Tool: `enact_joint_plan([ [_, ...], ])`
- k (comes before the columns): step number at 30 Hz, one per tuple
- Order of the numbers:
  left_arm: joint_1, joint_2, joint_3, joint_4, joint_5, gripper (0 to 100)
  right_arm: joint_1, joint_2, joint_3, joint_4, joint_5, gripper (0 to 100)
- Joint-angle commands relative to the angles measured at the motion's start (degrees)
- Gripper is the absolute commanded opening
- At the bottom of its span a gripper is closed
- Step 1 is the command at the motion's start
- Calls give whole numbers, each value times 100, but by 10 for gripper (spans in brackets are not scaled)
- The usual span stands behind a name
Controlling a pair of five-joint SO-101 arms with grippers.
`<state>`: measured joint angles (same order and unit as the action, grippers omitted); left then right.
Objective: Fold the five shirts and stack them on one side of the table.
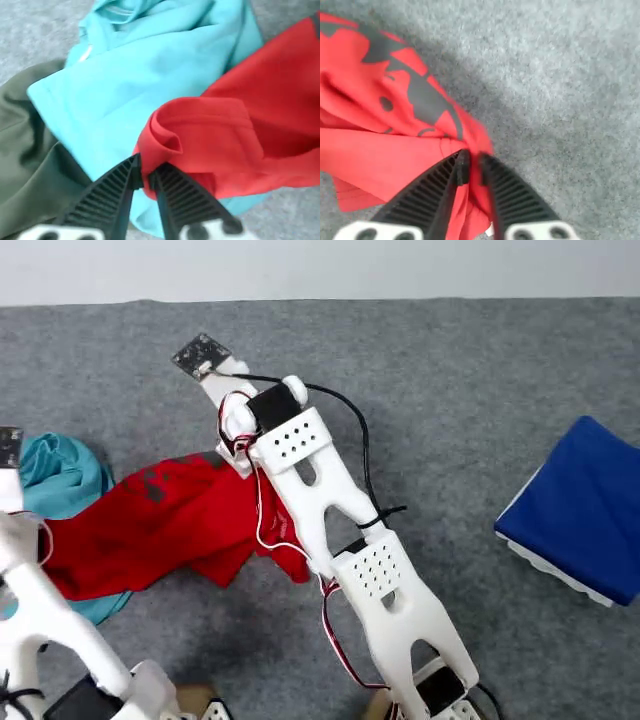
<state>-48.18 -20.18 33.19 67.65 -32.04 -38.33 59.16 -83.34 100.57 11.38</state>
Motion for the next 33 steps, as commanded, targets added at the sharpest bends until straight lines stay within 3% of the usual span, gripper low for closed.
enact_joint_plan([
  [1,88,-229,-198,62,-9,6,145,-312,-62,224,-519,229],
  [11,97,-211,-180,62,-9,6,-171,-629,686,163,-607,215],
  [25,97,-202,145,-158,-9,6,-365,-365,2057,-1235,-607,213],
  [31,97,-220,268,-185,-18,6,-286,-242,1697,-1112,-316,17],
  [33,97,-220,251,-220,-18,6,-286,-286,1345,-857,35,17],
])
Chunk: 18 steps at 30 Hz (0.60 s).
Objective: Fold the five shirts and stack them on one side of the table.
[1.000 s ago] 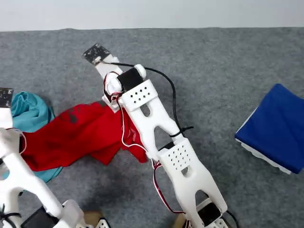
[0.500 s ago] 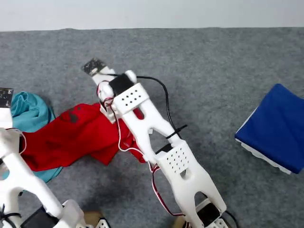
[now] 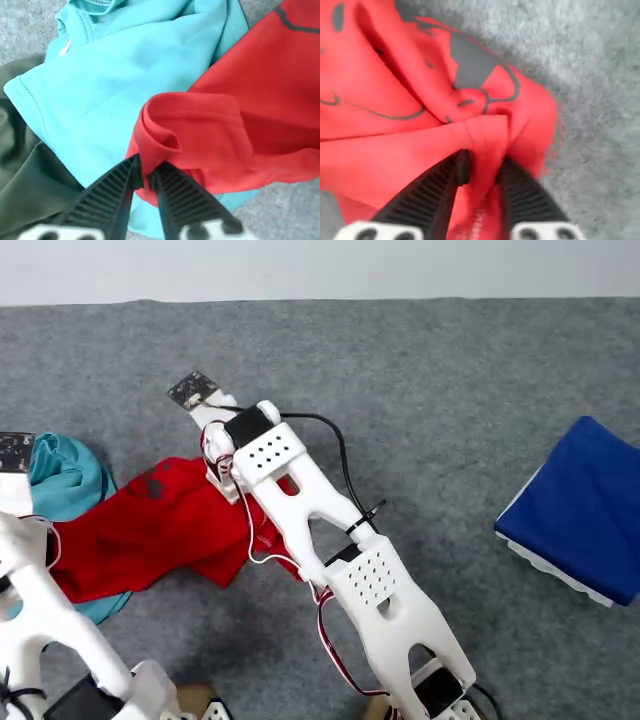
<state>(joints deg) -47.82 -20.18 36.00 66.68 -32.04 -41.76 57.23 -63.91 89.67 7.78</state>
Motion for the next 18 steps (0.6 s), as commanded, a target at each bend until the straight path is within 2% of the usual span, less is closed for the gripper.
enact_joint_plan([
  [1,62,-220,-40,-123,-18,6,57,-119,-809,374,457,13],
  [9,273,-220,-585,105,-9,6,268,-426,-2567,1332,976,11],
  [18,624,-220,-760,554,149,6,567,-505,-1336,1314,1002,17],
])
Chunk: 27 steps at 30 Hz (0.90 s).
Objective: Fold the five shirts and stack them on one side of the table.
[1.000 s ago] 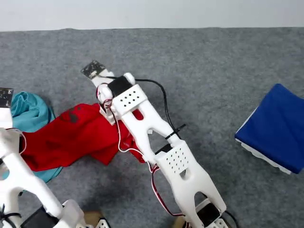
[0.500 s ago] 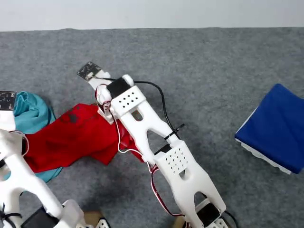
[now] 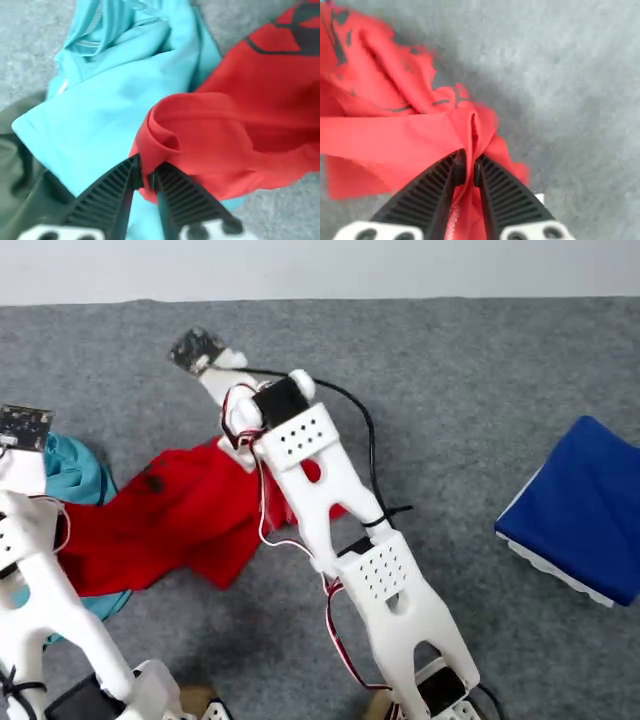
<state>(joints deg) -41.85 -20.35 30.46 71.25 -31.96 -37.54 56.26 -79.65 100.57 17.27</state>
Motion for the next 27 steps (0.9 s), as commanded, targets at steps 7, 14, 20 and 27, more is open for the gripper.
enact_joint_plan([
  [7,26,-202,-189,79,220,6,171,-602,440,215,-246,201],
  [14,35,-167,-189,70,220,6,-180,-479,475,4,-264,209],
  [20,44,-158,-180,62,220,6,-347,171,457,-409,-264,209],
  [27,44,-158,-180,62,220,6,-303,831,448,-848,-290,208],
])
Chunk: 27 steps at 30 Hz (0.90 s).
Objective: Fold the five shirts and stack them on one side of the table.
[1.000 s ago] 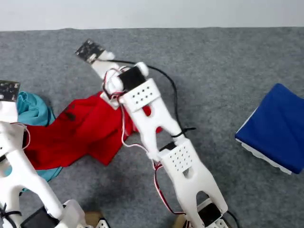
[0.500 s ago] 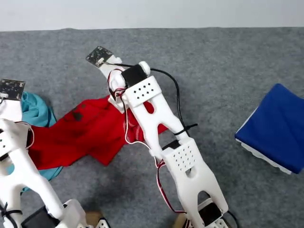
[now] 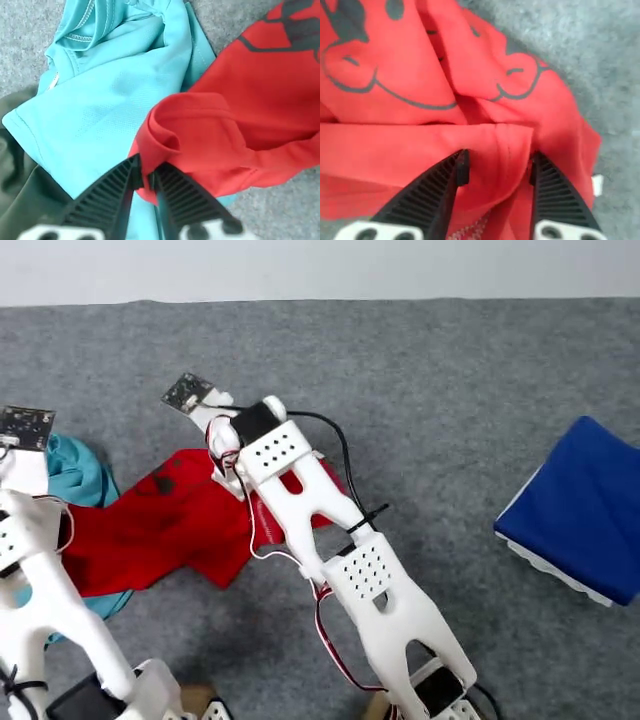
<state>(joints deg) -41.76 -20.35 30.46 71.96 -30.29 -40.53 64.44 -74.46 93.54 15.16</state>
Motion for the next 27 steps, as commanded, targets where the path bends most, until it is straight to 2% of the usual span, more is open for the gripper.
enact_joint_plan([
  [1,35,-158,-180,-9,53,6,-4,48,-79,-136,-79,207],
  [3,35,-158,-180,-9,53,6,-22,13,-79,-119,-79,170],
  [6,35,-158,-180,-9,53,6,-22,-180,-149,-171,35,14],
  [7,44,-158,-180,-9,53,6,-31,-268,-202,-110,202,6],
  [10,44,-158,-180,-70,53,6,-13,-532,-501,215,448,9],
  [18,141,-211,-444,-44,211,6,242,-1305,-1125,936,475,10],
  [22,141,-211,-611,-35,475,6,444,-1657,-1090,936,475,10],
  [27,141,-211,-593,-35,475,6,453,-1780,-264,936,484,10],
])
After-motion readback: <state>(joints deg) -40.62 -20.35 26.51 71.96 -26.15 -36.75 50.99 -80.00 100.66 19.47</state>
